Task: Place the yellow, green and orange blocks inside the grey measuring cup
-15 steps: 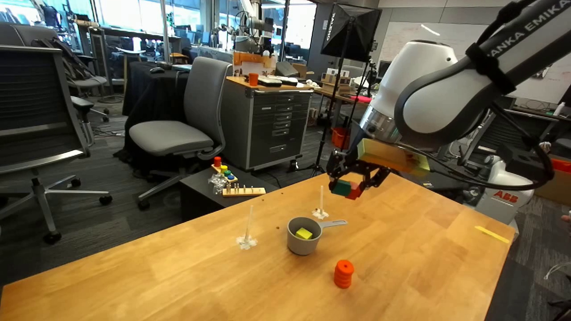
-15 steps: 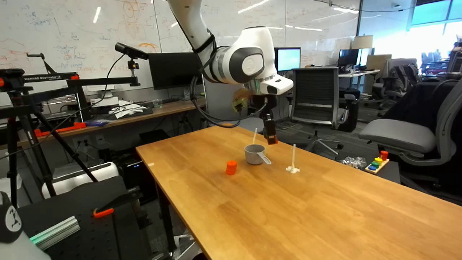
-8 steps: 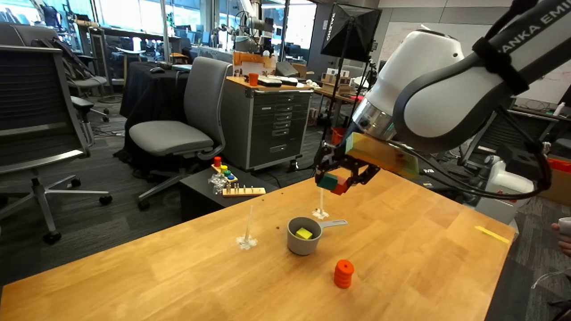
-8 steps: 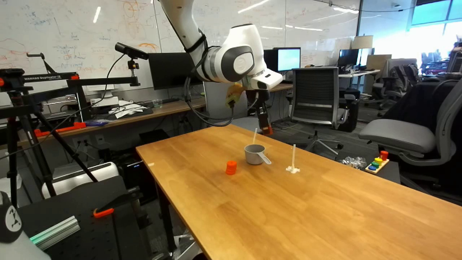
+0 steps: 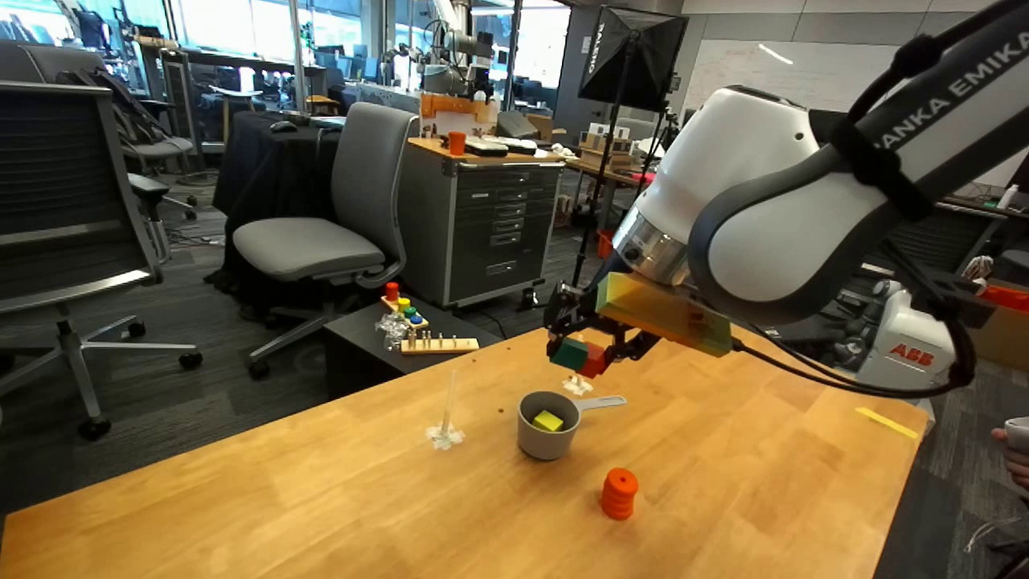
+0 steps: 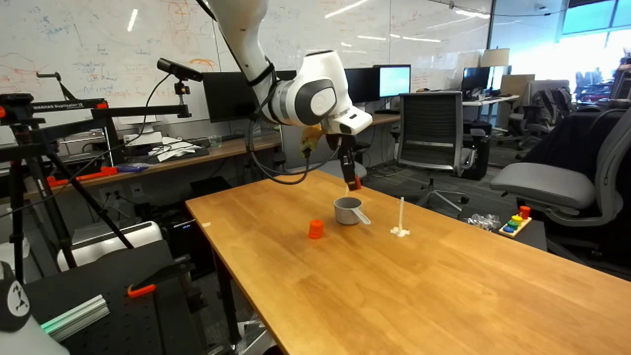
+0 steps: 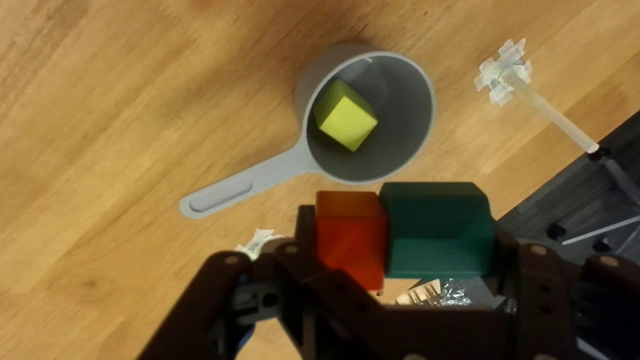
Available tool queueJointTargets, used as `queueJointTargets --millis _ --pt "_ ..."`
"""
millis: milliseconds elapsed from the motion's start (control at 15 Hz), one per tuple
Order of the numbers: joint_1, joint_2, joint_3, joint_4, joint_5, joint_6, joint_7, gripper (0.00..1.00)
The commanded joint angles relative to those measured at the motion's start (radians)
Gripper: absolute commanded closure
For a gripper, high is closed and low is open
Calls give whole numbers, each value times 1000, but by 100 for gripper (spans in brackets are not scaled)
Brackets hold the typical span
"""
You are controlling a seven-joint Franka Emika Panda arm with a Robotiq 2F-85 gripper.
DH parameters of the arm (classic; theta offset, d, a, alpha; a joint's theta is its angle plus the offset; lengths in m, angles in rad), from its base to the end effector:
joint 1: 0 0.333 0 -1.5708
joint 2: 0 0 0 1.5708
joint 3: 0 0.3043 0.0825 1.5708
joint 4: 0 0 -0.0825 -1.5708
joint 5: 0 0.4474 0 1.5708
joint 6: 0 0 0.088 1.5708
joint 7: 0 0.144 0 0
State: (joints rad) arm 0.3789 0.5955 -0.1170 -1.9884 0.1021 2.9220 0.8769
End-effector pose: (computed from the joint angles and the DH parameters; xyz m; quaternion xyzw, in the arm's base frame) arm 0.6562 0.1682 0.0989 -0.9289 0.3283 -0.1502 0.0829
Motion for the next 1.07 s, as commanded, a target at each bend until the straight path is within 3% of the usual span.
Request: queueJointTargets --millis 0,1000 --pt "9 49 -6 33 8 38 13 51" --pt "50 179 -20 160 13 30 15 51"
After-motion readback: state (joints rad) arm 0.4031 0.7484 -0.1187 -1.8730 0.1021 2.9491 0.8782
